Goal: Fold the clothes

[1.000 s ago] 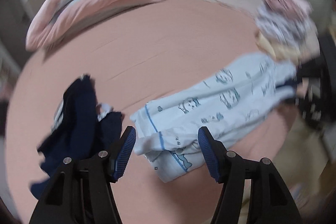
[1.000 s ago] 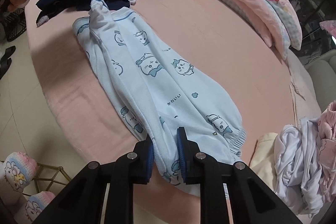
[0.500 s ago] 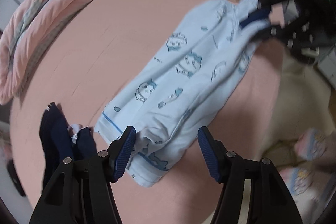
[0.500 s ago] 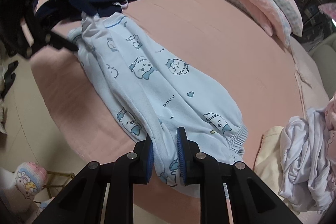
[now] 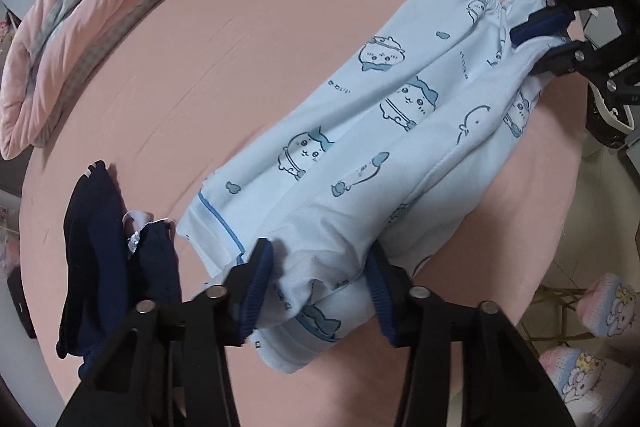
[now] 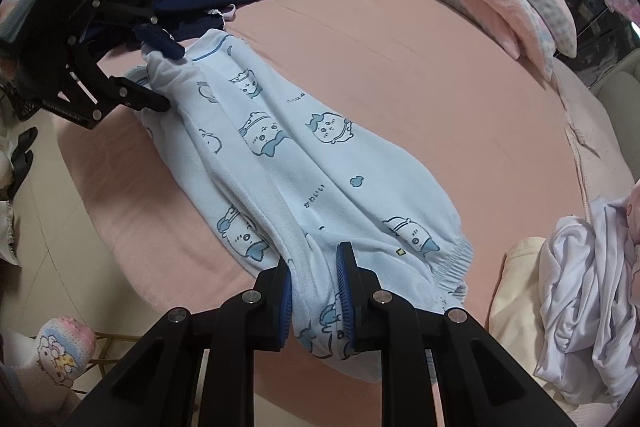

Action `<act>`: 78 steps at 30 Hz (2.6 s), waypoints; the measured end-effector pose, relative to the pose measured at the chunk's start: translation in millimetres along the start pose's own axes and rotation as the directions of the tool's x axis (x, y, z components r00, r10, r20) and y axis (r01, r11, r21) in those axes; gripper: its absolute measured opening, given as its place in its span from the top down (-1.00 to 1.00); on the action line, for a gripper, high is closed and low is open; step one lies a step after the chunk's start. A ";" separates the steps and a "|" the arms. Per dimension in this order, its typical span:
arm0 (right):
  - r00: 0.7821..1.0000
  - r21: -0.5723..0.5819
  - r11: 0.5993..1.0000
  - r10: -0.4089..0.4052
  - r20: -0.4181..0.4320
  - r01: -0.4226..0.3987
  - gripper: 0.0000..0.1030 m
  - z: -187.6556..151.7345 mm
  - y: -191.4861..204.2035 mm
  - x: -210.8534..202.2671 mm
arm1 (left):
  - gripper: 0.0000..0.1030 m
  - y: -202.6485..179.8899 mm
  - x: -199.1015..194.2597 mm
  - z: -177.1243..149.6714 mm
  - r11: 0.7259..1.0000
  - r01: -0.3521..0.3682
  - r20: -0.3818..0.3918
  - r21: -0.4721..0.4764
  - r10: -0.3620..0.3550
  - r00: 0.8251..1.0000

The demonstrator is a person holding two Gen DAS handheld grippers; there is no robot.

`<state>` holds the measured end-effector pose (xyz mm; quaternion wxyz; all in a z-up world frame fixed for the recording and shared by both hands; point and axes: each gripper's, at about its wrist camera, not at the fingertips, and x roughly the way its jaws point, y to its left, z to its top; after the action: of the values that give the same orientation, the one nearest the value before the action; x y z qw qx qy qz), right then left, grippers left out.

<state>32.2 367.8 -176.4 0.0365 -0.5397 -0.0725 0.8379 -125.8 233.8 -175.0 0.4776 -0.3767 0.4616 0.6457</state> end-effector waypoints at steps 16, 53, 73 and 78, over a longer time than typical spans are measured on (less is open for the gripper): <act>0.998 0.161 0.985 0.054 0.012 -0.055 0.71 19.4 -30.2 1.7 | 0.67 31.6 -2.7 30.3 0.985 0.018 -0.039 -0.174 -0.025 0.999; 0.992 0.313 0.950 0.024 -0.126 0.017 0.13 44.9 -71.9 54.7 | 0.61 59.2 24.3 52.6 0.893 -0.051 -0.177 -0.447 -0.033 0.984; 0.989 0.551 0.834 -0.071 0.127 -0.011 -0.47 29.4 -97.3 -54.6 | 0.35 48.3 -90.8 12.0 0.631 0.123 0.187 -0.766 0.035 0.982; 0.987 0.568 0.823 -0.093 0.130 0.003 -0.47 8.8 -89.9 -47.4 | 0.24 54.2 -76.4 -22.5 0.477 0.306 0.323 -0.824 -0.049 0.945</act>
<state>42.3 449.2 -115.7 0.2102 -0.4372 0.1628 0.8592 -157.2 185.4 -97.8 0.3439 -0.5245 -0.0317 0.7782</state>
